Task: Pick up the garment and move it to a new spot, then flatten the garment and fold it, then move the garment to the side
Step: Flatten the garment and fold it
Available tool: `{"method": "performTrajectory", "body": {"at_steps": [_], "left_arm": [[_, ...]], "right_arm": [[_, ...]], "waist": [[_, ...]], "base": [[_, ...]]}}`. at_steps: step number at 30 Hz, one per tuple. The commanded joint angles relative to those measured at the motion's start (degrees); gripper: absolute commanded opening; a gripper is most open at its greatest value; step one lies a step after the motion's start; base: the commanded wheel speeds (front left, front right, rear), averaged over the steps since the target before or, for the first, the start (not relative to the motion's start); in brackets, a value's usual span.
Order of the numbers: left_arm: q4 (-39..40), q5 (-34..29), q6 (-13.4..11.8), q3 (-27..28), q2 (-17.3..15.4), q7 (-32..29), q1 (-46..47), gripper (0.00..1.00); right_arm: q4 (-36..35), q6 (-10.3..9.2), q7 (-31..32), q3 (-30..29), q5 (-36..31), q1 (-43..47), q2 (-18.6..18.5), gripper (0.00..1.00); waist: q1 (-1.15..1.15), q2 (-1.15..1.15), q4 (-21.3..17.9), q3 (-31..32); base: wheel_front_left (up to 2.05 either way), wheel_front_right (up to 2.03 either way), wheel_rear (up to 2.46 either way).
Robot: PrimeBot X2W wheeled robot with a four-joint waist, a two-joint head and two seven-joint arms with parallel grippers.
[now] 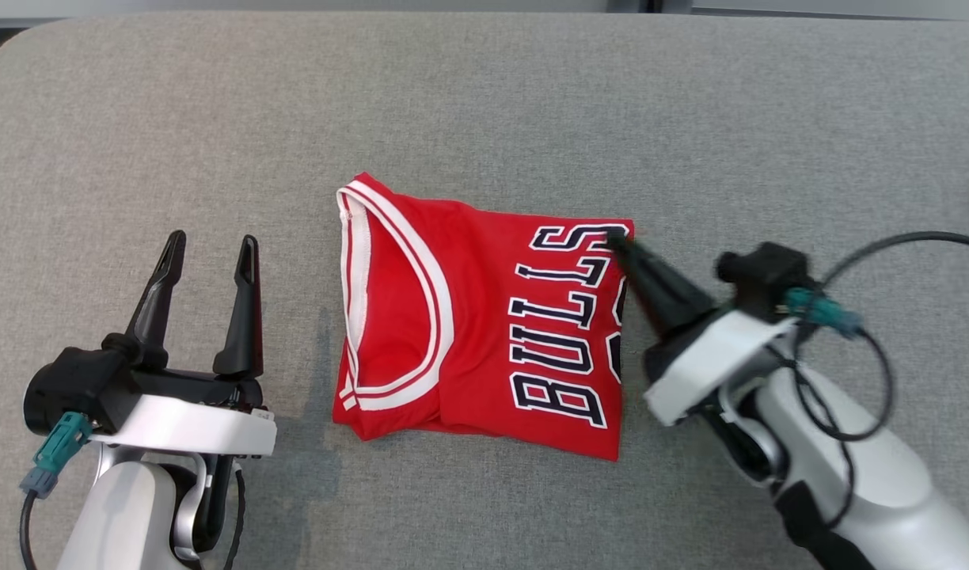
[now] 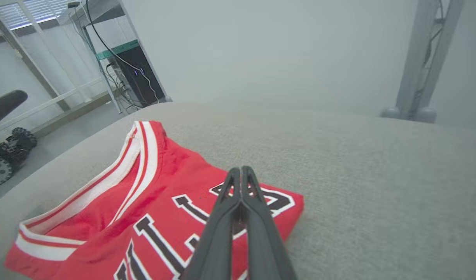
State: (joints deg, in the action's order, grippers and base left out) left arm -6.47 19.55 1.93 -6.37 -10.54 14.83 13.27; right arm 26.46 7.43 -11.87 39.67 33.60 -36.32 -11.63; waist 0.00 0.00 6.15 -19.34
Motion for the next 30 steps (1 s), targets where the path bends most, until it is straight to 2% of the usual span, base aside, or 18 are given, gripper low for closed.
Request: {"method": "performTrajectory", "body": {"at_steps": [1, 6, 7, 8, 9, 12, 17, 23, 30], "left_arm": [[0.3, 0.1, -0.4, 0.4, -0.6, 0.2, -0.5, 1.0], [1.1, 0.3, -1.0, 0.7, -0.9, 0.1, -1.3, 1.0], [1.1, 0.3, -1.0, 0.7, -0.9, 0.1, -1.3, 1.0], [1.3, 0.4, -1.1, 0.8, -1.0, 0.0, -1.4, 1.0], [1.6, 0.4, -1.2, 0.9, -1.1, -0.1, -1.7, 1.0], [2.3, 0.5, -1.7, 1.1, -1.4, -0.2, -2.4, 1.0], [3.3, 0.5, -2.5, 1.8, -2.2, -0.3, -3.6, 1.0], [4.2, 0.4, -2.7, 1.9, -3.0, -0.8, -5.2, 1.0], [5.8, 0.0, -2.9, 1.6, -4.2, -1.5, -8.3, 1.0]], "right_arm": [[-1.9, 0.12, -0.2, -4.0, -1.8, 2.4, -0.9, 0.0], [-9.5, 0.12, 0.4, -18.4, -7.2, 9.1, -0.8, 0.0], [-9.5, 0.12, 0.4, -18.4, -7.2, 9.1, -0.8, 0.0], [-11.4, 0.13, 0.5, -21.2, -8.5, 10.6, -0.4, 0.3], [-13.4, 0.13, 0.8, -23.9, -9.8, 12.0, 0.0, 0.98], [-19.1, 0.12, 1.9, -30.9, -13.1, 15.7, 1.7, 1.0], [-26.3, 0.12, 4.7, -37.1, -16.8, 20.4, 4.5, 1.0], [-30.8, 0.12, 7.1, -40.4, -19.1, 25.1, 5.9, 1.0], [-32.8, 0.12, 9.5, -41.2, -20.4, 30.3, 5.8, 1.0]], "waist": [[0.0, 0.0, -0.4, 0.4], [0.0, 0.0, -1.1, 1.2], [0.0, 0.0, -1.1, 1.2], [0.0, 0.0, -1.2, 1.4], [0.0, 0.0, -1.4, 1.6], [0.0, 0.0, -1.8, 2.0], [0.0, 0.0, -2.6, 3.1], [0.0, 0.0, -3.5, 5.3], [0.0, 0.0, -4.1, 8.2]], "base": [[0.0, 0.0, 0.0], [0.0, 0.0, 0.0], [0.0, 0.0, 0.0], [0.0, 0.0, 0.0], [0.0, 0.0, 0.0], [0.0, 0.0, 0.0], [0.0, 0.0, 0.0], [0.0, 0.0, 0.0], [0.0, 0.0, 0.0]]}}
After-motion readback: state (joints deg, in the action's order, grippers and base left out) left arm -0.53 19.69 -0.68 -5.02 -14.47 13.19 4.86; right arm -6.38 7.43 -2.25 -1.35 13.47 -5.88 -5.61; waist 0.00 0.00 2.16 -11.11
